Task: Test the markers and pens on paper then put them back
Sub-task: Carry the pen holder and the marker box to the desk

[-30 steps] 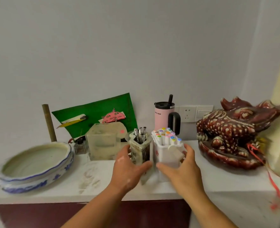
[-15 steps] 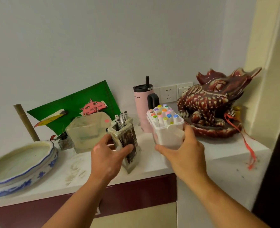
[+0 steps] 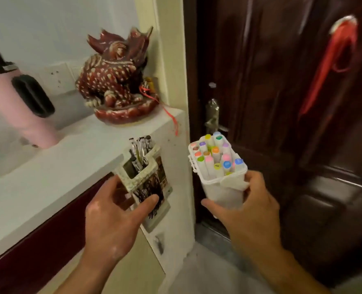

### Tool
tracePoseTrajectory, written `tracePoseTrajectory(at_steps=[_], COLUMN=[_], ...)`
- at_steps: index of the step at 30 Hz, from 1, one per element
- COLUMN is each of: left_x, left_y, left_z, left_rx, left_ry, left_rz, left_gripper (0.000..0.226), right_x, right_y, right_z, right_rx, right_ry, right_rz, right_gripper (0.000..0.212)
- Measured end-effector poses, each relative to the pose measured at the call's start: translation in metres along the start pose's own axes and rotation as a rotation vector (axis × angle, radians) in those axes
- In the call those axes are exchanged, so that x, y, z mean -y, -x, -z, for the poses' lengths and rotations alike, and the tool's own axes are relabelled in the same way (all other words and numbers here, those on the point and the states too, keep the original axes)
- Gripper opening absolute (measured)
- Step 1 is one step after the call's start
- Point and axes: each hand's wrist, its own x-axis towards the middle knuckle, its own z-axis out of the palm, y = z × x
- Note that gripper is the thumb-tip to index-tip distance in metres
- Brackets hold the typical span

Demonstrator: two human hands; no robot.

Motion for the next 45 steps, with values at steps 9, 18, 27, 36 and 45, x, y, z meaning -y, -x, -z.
tracePoseTrajectory(at_steps=[9,18,27,36,45], left_x=[0.008,-0.062,-0.153,-0.258,-0.390], left_y=[0.125,0.293,0.514,0.730,0.899], left_z=[-0.066,-0.107,-0.142,-0.186,-0.301], left_rx=[0.589,0.992,1.379,1.573,1.731], left_ry=[0.146,0.122,0.238,0.211,0.350], left_rz=[-0.104,-0.403,-0.524,-0.534,-0.581], left_gripper=[0.063,0.070,0.066,0.065,0.054], right_x=[-0.044,-0.045,-0.062,-0.090,-0.177], right_y=[0.214,0.422,0.626,0.779,0.820], right_z=[0.124,0.234,0.366,0.533,0.698], right_rx=[-0.410,-0.804,-1.051,-1.117,-1.244], right_ry=[0.268,0.325,0.378,0.387,0.397], right_rz=[-0.370,-0.792,-1.013,-1.083,-1.154], right_gripper=[0.078,0.082,0.088,0.086,0.081])
